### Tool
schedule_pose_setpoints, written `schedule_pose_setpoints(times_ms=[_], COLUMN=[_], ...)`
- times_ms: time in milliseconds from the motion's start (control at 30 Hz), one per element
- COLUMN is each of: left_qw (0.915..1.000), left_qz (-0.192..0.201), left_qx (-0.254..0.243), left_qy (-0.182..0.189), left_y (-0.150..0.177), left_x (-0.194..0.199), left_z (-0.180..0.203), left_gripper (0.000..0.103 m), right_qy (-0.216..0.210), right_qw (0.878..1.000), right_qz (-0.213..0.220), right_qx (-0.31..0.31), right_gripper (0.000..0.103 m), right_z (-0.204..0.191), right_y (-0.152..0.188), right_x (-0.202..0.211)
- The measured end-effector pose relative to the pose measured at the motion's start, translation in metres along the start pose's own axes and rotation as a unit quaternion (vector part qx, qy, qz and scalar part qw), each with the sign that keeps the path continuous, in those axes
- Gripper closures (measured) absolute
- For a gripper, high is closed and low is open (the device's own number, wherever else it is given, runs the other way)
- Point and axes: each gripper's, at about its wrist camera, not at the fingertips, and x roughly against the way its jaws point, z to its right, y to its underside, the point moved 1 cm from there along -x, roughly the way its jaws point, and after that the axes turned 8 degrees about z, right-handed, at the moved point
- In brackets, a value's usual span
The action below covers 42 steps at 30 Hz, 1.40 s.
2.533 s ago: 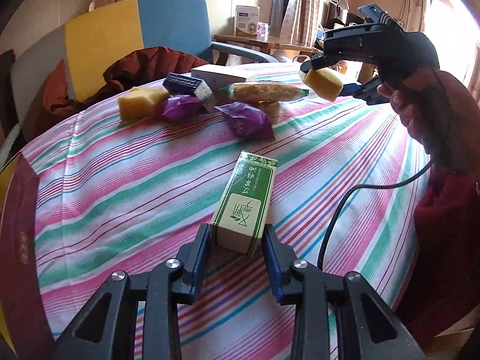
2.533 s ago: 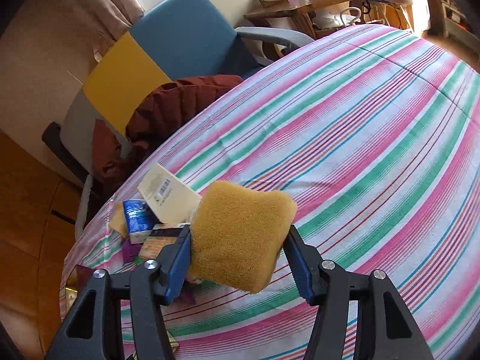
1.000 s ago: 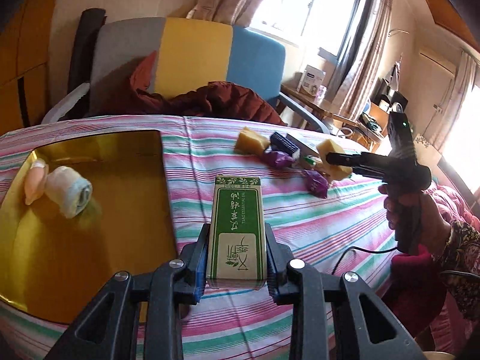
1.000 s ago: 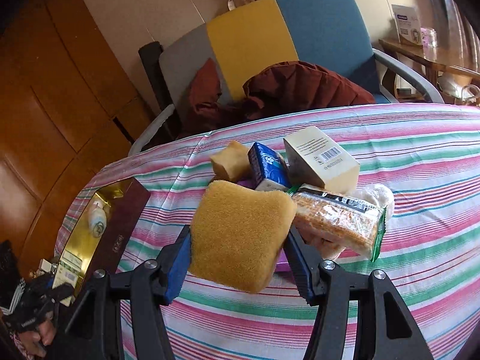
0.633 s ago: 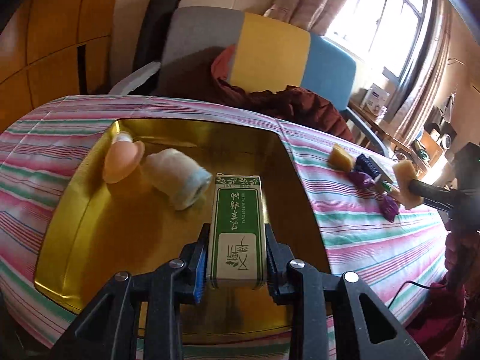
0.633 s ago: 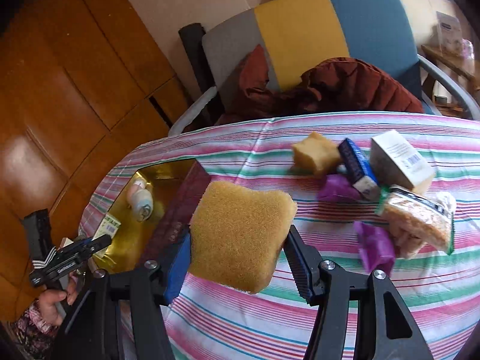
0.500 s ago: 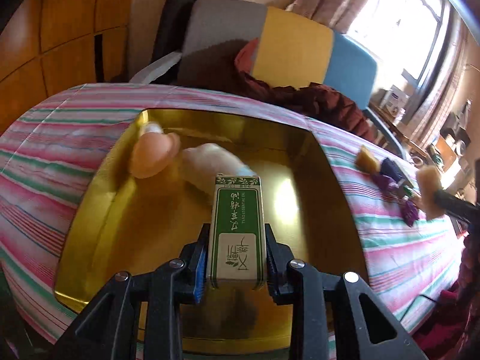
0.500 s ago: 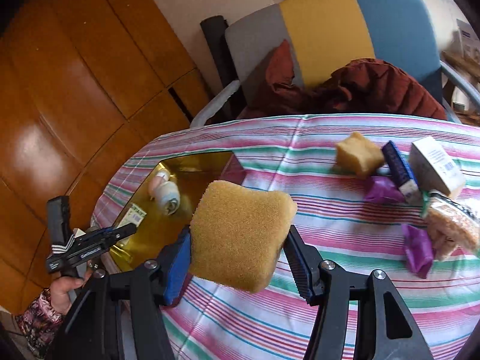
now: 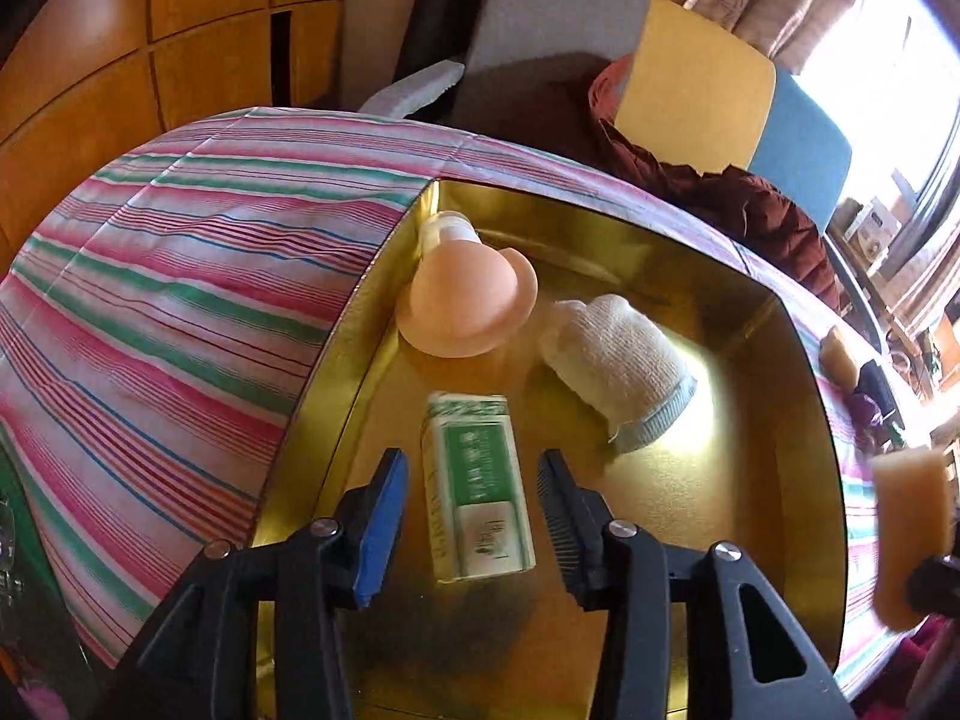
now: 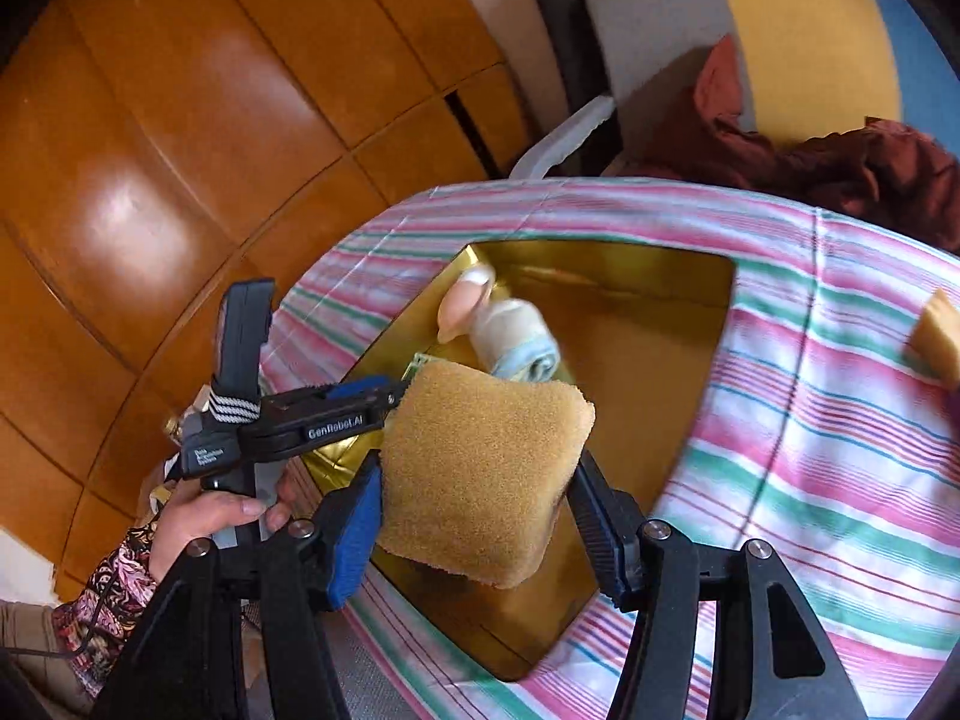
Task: Organize objects
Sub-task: 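Carry the tea box and sponge to the gold tray and release both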
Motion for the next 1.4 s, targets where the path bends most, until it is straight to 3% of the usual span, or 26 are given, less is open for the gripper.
schedule_pose_setpoints(times_ms=[233, 667, 900, 1133, 1400], left_qw=[0.9908, 0.978, 0.9772, 0.9783, 0.9802], left_qz=[0.095, 0.139, 0.131, 0.128, 0.124], left_qx=[0.093, 0.154, 0.165, 0.159, 0.151], left_qy=[0.028, 0.021, 0.031, 0.033, 0.034], left_y=[0.011, 0.001, 0.005, 0.008, 0.013], left_x=[0.051, 0.085, 0.084, 0.081, 0.078], left_z=[-0.016, -0.037, -0.037, -0.03, -0.02], left_gripper=[0.057, 0.057, 0.057, 0.057, 0.057], right_qy=[0.003, 0.047, 0.117, 0.054, 0.052], right_qw=[0.998, 0.987, 0.986, 0.993, 0.996], right_qz=[-0.057, -0.144, -0.105, -0.089, -0.066], right_qx=[0.013, 0.053, 0.061, -0.05, -0.025], right_gripper=[0.043, 0.043, 0.041, 0.022, 0.022], right_z=[-0.015, -0.03, -0.014, 0.007, 0.0], right_y=[0.004, -0.017, -0.044, -0.047, -0.032], right_x=[-0.048, -0.145, -0.168, -0.163, -0.116])
